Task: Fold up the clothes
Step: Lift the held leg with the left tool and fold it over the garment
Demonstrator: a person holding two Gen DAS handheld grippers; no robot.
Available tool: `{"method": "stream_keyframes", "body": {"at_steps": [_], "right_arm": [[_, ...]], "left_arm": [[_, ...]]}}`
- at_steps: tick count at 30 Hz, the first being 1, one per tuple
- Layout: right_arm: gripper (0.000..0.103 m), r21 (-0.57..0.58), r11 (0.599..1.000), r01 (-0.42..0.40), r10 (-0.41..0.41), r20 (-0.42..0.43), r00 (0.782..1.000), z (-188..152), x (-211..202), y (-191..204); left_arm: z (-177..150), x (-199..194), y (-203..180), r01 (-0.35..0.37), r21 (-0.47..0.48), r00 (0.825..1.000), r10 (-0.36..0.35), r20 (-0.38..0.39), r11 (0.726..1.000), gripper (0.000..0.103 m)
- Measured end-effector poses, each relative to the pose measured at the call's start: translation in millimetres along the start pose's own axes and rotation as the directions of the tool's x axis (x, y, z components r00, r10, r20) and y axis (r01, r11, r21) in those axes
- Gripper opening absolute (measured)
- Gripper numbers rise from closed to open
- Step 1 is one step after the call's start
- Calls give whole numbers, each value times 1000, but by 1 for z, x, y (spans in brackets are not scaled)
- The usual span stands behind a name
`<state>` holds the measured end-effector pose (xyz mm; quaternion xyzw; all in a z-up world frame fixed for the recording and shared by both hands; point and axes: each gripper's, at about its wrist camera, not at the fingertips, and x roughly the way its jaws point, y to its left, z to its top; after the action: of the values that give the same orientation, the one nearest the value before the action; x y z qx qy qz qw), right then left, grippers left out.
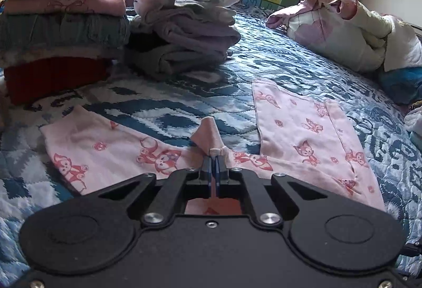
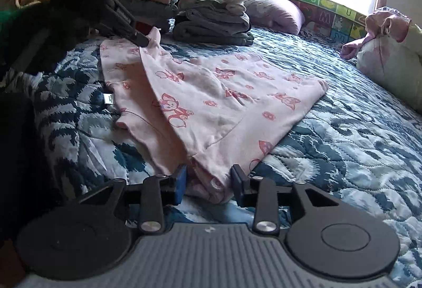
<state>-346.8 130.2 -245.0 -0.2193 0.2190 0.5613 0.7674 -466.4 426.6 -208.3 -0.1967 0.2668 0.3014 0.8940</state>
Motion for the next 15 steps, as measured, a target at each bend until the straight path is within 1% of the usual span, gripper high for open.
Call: {"method": "stream_keyframes", "body": {"at_steps": [5,10,12,13,15], "right_arm": [[38,-26,1000,-3,3,-7,1000,2,-5,2],[36,-11,1000,7,-6,86,996,10,-17,0],[37,-7,1000,24,-23,125,992,13,-17,2],[38,-2,1000,23,-23,130,991,14,-16,2],[40,-2,1000,17,-17,111,994,13,-10,2]], "left_arm": [[-1,-2,2,5,-11,1000,-5,-4,1000,1],[4,-10,-3,28,-16,999,-28,27,999,1],[8,-12,-7,56,-44,998,-54,43,997,1],[11,-13,-10,71,-56,996,-68,52,996,1],[17,-14,-18,97,-68,993,-93,70,993,1]]}}
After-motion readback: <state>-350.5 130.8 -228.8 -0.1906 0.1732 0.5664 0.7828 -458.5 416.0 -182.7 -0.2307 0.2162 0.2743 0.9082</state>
